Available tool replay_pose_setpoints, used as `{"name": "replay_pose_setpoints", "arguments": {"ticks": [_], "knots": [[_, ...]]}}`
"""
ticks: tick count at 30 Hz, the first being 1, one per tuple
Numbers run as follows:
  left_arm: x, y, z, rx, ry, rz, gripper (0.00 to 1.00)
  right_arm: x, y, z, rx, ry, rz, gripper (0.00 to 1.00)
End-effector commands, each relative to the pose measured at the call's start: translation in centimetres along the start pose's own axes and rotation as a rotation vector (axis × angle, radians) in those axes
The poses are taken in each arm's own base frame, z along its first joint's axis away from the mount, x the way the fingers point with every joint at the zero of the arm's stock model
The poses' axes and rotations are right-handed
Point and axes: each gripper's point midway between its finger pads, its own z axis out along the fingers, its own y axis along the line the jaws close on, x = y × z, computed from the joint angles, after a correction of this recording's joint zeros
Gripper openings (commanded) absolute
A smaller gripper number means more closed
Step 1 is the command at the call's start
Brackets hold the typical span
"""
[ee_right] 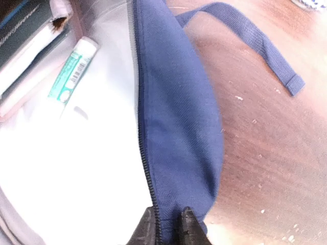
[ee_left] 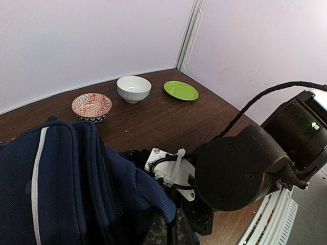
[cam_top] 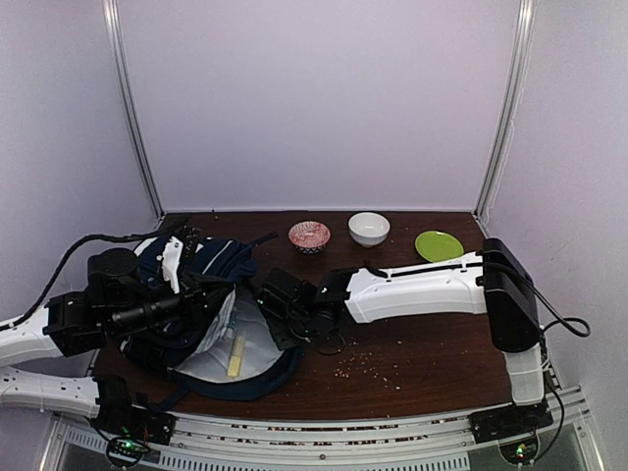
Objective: Pack the student bag
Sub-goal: Adjust the student bag at the center of the board.
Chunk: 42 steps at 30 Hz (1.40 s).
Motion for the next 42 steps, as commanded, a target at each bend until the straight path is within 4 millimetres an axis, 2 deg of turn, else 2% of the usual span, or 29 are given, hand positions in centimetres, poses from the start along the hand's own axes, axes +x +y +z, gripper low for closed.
{"name": "replay_pose_setpoints", "arguments": {"ticks": [1, 4, 6, 10, 13, 16, 18, 20, 24, 27, 30, 33, 36, 40, 42], "knots": [[-3.2, -1.7, 0.0, 0.066, -0.106, 0.001, 0.00, -0.6, -4.9, -1.5, 0.109, -0.055, 0.080, 0.00], [-4.2, -2.7, 0.9, 0.088, -0.096, 0.042, 0.00, -0.7, -7.7, -3.3, 0.108, -0.109, 0.176, 0.00], [-5.1, -3.5, 1.9, 0.099, -0.077, 0.091, 0.00, -0.7, -9.7, -5.2, 0.118, -0.152, 0.228, 0.00], [-6.9, -5.0, 4.4, 0.116, -0.063, 0.166, 0.00, 0.2, -13.4, -8.2, 0.131, -0.218, 0.331, 0.00], [-7.6, -6.3, 6.8, 0.151, -0.056, 0.199, 0.00, 1.5, -16.3, -9.0, 0.153, -0.229, 0.386, 0.00], [-7.6, -7.5, 9.5, 0.186, -0.044, 0.209, 0.00, 2.6, -18.1, -8.5, 0.167, -0.222, 0.430, 0.00], [-6.8, -8.2, 11.6, 0.209, -0.012, 0.202, 0.00, 3.1, -18.7, -7.6, 0.164, -0.216, 0.452, 0.00], [-6.2, -8.8, 13.2, 0.234, 0.002, 0.182, 0.00, 3.4, -18.7, -6.5, 0.143, -0.192, 0.467, 0.00], [-4.2, -9.3, 15.3, 0.263, 0.068, 0.134, 0.00, 3.3, -17.3, -4.7, 0.072, -0.154, 0.457, 0.00], [-2.5, -9.2, 15.6, 0.275, 0.102, 0.105, 0.00, 2.6, -16.4, -4.1, 0.036, -0.158, 0.456, 0.00], [-1.4, -8.2, 15.9, 0.237, 0.107, 0.103, 0.00, 2.1, -16.8, -3.0, 0.023, -0.167, 0.518, 0.00], [-1.3, -8.2, 16.4, 0.225, 0.132, 0.128, 0.00, 1.3, -17.4, -2.2, -0.018, -0.209, 0.623, 0.00], [-1.2, -8.5, 16.7, 0.232, 0.177, 0.149, 0.02, 0.4, -16.7, -2.2, -0.045, -0.222, 0.628, 0.00], [-1.2, -8.2, 15.9, 0.221, 0.189, 0.131, 0.37, 1.0, -15.9, -2.3, -0.060, -0.187, 0.593, 0.00], [-1.8, -8.0, 14.8, 0.200, 0.170, 0.108, 0.50, 1.3, -16.0, -2.9, -0.052, -0.188, 0.575, 0.00]]}}
